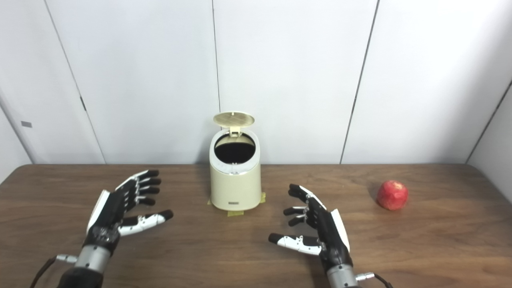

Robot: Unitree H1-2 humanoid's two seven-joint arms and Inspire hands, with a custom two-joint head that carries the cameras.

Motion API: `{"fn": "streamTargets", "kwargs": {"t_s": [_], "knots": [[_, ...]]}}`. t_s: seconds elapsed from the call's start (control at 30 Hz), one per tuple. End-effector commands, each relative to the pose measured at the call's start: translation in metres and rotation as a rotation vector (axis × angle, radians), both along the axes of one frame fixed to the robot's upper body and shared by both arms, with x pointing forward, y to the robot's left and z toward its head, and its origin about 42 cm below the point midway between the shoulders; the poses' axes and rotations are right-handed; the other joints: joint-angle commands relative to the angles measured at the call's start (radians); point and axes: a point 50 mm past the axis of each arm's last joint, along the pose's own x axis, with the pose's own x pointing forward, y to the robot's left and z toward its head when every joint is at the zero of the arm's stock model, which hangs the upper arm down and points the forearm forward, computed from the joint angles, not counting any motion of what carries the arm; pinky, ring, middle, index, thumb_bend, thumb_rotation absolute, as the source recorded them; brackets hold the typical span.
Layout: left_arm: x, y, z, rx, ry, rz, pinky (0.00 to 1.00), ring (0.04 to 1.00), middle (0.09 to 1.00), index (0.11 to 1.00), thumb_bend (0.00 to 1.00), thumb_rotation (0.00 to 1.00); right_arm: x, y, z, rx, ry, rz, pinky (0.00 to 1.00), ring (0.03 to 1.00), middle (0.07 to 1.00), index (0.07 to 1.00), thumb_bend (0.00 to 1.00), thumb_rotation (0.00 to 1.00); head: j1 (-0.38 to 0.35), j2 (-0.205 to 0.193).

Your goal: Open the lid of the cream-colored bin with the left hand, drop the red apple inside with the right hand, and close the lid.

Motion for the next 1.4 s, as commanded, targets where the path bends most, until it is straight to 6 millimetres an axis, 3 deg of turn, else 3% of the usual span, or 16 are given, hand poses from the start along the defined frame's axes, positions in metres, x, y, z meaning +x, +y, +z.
{"fn": "streamTargets", "kwargs": {"t_s": [0.0, 0.13, 0.17, 0.27, 0.37, 0.5, 0.6, 0.73, 0.87, 0.97, 1.03, 1.2, 1.37], "knots": [[0.002, 0.003, 0.009, -0.014, -0.089, -0.022, 0.67, 0.754, 0.773, 0.811, 0.88, 0.16, 0.006, -0.002, 0.016, -0.011, -0.074, 0.004, 0.49, 0.619, 0.813, 0.822, 0.8, 0.18, -0.001, 0.001], [-0.002, 0.001, -0.003, -0.024, -0.087, -0.032, 0.66, 0.753, 0.782, 0.81, 0.86, 0.18, 0.016, -0.011, 0.035, -0.05, -0.118, -0.003, 0.5, 0.618, 0.771, 0.801, 0.78, 0.12, -0.019, 0.003], [-0.003, 0.001, -0.005, -0.024, -0.087, -0.027, 0.66, 0.75, 0.782, 0.807, 0.86, 0.16, 0.018, -0.017, 0.04, -0.085, -0.14, -0.007, 0.49, 0.602, 0.745, 0.792, 0.77, 0.11, -0.067, -0.009], [-0.003, 0.001, -0.008, -0.017, -0.081, -0.012, 0.67, 0.756, 0.79, 0.807, 0.84, 0.14, 0.026, -0.035, 0.056, -0.177, -0.179, -0.016, 0.46, 0.569, 0.694, 0.778, 0.78, 0.1, -0.125, -0.021], [-0.001, 0.006, -0.011, -0.007, -0.083, -0.018, 0.66, 0.761, 0.794, 0.813, 0.83, 0.12, 0.036, -0.06, 0.072, -0.256, -0.211, -0.047, 0.47, 0.577, 0.708, 0.794, 0.78, 0.13, -0.193, -0.036], [0.002, 0.015, -0.013, 0.0, -0.097, -0.015, 0.66, 0.758, 0.794, 0.818, 0.82, 0.11, 0.041, -0.08, 0.111, -0.328, -0.248, -0.115, 0.51, 0.605, 0.723, 0.773, 0.79, 0.11, -0.268, -0.056], [0.005, 0.02, -0.013, 0.002, -0.099, -0.015, 0.67, 0.76, 0.799, 0.827, 0.81, 0.09, 0.043, -0.098, 0.139, -0.377, -0.271, -0.173, 0.5, 0.619, 0.735, 0.758, 0.79, 0.03, -0.301, -0.065], [0.006, 0.023, -0.012, 0.003, -0.086, -0.008, 0.69, 0.762, 0.798, 0.827, 0.8, 0.09, 0.05, -0.132, 0.157, -0.44, -0.282, -0.277, 0.52, 0.65, 0.737, 0.748, 0.8, 0.08, -0.322, -0.069], [0.007, 0.024, -0.01, 0.008, -0.077, 0.0, 0.68, 0.757, 0.793, 0.817, 0.8, 0.08, 0.053, -0.161, 0.166, -0.487, -0.272, -0.378, 0.54, 0.677, 0.797, 0.769, 0.77, 0.14, -0.337, -0.07], [0.006, 0.024, -0.008, 0.006, -0.069, 0.009, 0.68, 0.757, 0.789, 0.817, 0.8, 0.05, 0.056, -0.182, 0.167, -0.503, -0.257, -0.444, 0.55, 0.718, 0.835, 0.778, 0.73, 0.12, -0.34, -0.071], [0.005, 0.024, -0.007, 0.011, -0.07, 0.01, 0.69, 0.759, 0.787, 0.818, 0.8, 0.04, 0.058, -0.197, 0.166, -0.525, -0.224, -0.477, 0.56, 0.735, 0.836, 0.776, 0.73, 0.11, -0.342, -0.072], [0.005, 0.024, -0.003, 0.015, -0.071, 0.008, 0.67, 0.751, 0.782, 0.819, 0.8, 0.03, 0.061, -0.219, 0.166, -0.567, -0.078, -0.464, 0.67, 0.813, 0.857, 0.827, 0.8, 0.23, -0.347, -0.07], [0.005, 0.023, -0.002, 0.021, -0.074, 0.003, 0.66, 0.745, 0.78, 0.815, 0.78, 0.0, 0.063, -0.235, 0.158, -0.521, 0.076, -0.386, 0.71, 0.814, 0.868, 0.874, 0.77, 0.12, -0.349, -0.069]]}}
